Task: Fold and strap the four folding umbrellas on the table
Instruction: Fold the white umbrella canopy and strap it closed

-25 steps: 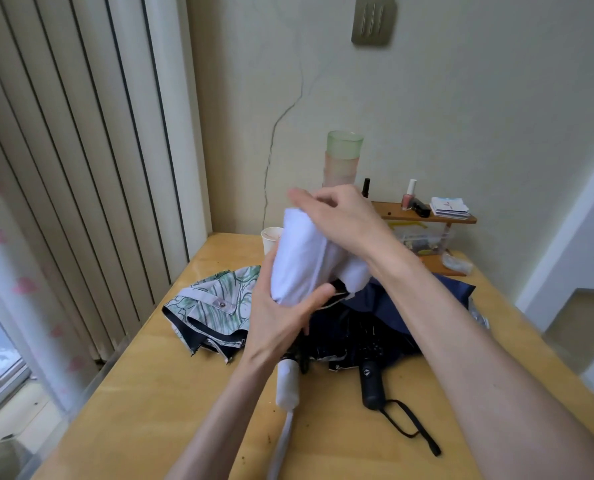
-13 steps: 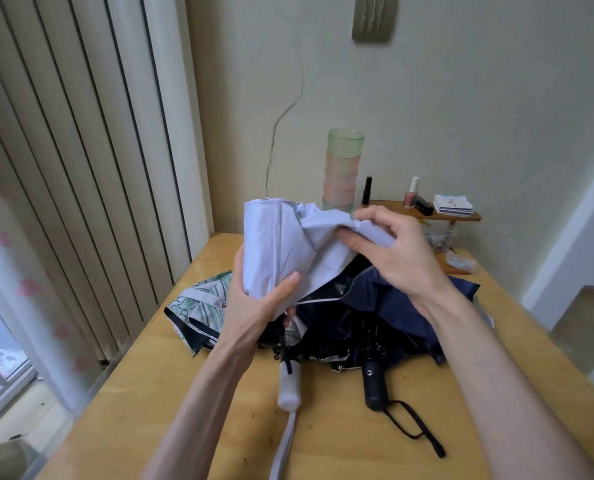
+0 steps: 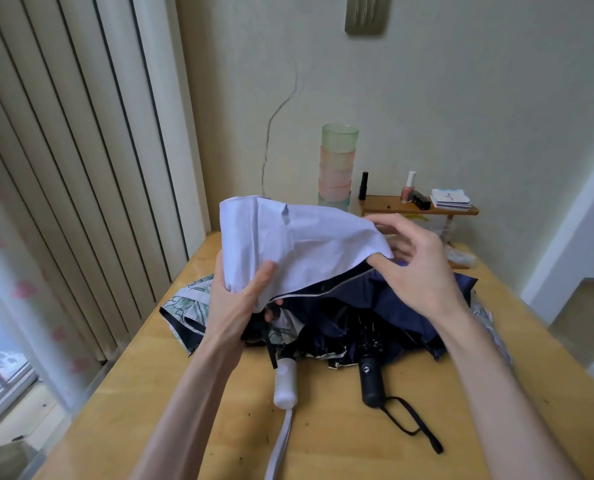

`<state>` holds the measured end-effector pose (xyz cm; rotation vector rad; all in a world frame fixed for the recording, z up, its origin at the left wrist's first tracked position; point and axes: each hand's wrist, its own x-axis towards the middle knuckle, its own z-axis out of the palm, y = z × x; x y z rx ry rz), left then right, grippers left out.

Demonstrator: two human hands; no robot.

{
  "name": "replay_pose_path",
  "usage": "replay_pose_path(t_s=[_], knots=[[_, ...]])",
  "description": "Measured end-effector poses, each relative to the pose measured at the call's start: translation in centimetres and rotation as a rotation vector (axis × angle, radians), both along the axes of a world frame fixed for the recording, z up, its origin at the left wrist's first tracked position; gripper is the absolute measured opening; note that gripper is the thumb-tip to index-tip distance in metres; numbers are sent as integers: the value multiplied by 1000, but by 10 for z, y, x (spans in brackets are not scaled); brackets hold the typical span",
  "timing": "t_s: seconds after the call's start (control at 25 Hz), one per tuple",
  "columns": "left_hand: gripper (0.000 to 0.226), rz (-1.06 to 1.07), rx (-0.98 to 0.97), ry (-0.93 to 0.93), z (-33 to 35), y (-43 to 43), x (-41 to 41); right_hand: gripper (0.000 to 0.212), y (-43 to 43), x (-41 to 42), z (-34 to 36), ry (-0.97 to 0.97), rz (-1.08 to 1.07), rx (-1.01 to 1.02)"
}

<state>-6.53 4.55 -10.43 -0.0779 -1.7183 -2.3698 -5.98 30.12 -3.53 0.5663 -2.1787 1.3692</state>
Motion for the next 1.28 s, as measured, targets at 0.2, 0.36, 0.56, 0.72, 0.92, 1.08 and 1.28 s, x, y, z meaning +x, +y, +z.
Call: replay_pose_path(t_s=[0.2,0.36,0.56,0.72,0.92,1.08,1.28], knots=[[75,71,23,6,0,3,-2,36,-9,-1,-27,468,-639,-69],[87,84,-1,19,-4,3,-4,37,-18,6,-41,317,-441,-300],[72,41,43,0,0,-2,-2,19,-14,5,-49,291,-489,-324],[80,-13,-14,15,-2,-12,-4,23,-13,4,-66,251,-497,-308],[85,-48,-84,32,-7,-23,-4,45,6,0,-49,-106,-27,-228],[75,11,-156,86,-2,-23,-1,51,30,18,-33,-424,423,-74],[81,-4,-230,139,0,-16,2,51,29,13,-33,-437,382,-206]])
